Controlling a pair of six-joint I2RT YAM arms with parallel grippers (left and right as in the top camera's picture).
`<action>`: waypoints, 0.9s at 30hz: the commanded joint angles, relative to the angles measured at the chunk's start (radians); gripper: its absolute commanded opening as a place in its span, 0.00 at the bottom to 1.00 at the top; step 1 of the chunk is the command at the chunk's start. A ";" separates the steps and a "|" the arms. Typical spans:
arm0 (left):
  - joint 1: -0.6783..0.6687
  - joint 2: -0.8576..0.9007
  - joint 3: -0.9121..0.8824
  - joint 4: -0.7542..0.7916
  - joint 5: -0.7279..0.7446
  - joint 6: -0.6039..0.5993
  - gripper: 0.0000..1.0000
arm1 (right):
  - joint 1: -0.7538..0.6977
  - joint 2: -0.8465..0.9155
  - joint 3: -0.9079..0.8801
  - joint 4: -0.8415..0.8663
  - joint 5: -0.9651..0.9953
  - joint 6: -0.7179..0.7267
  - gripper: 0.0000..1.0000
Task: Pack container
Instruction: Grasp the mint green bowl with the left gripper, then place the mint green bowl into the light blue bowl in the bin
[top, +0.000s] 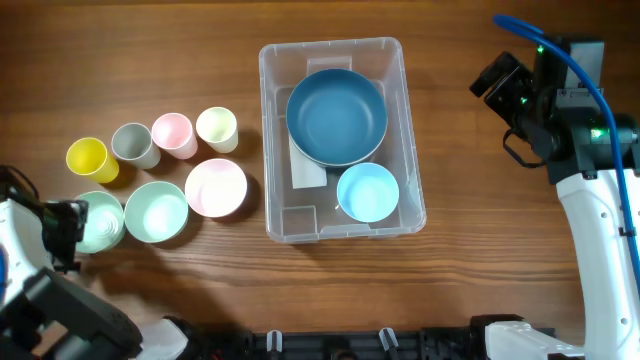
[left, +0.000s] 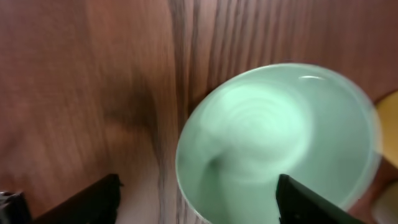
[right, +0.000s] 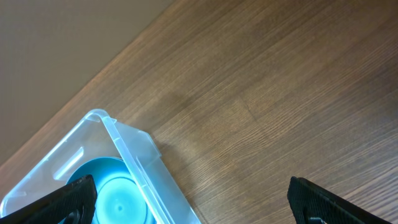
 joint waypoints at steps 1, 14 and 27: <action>0.006 0.048 -0.038 0.047 0.037 0.005 0.73 | -0.002 0.000 0.008 0.000 0.018 0.013 1.00; 0.064 0.049 -0.079 0.043 0.008 0.006 0.04 | -0.002 0.000 0.008 0.000 0.018 0.013 1.00; -0.131 -0.501 0.140 -0.092 0.427 0.265 0.04 | -0.002 0.000 0.008 0.000 0.018 0.013 1.00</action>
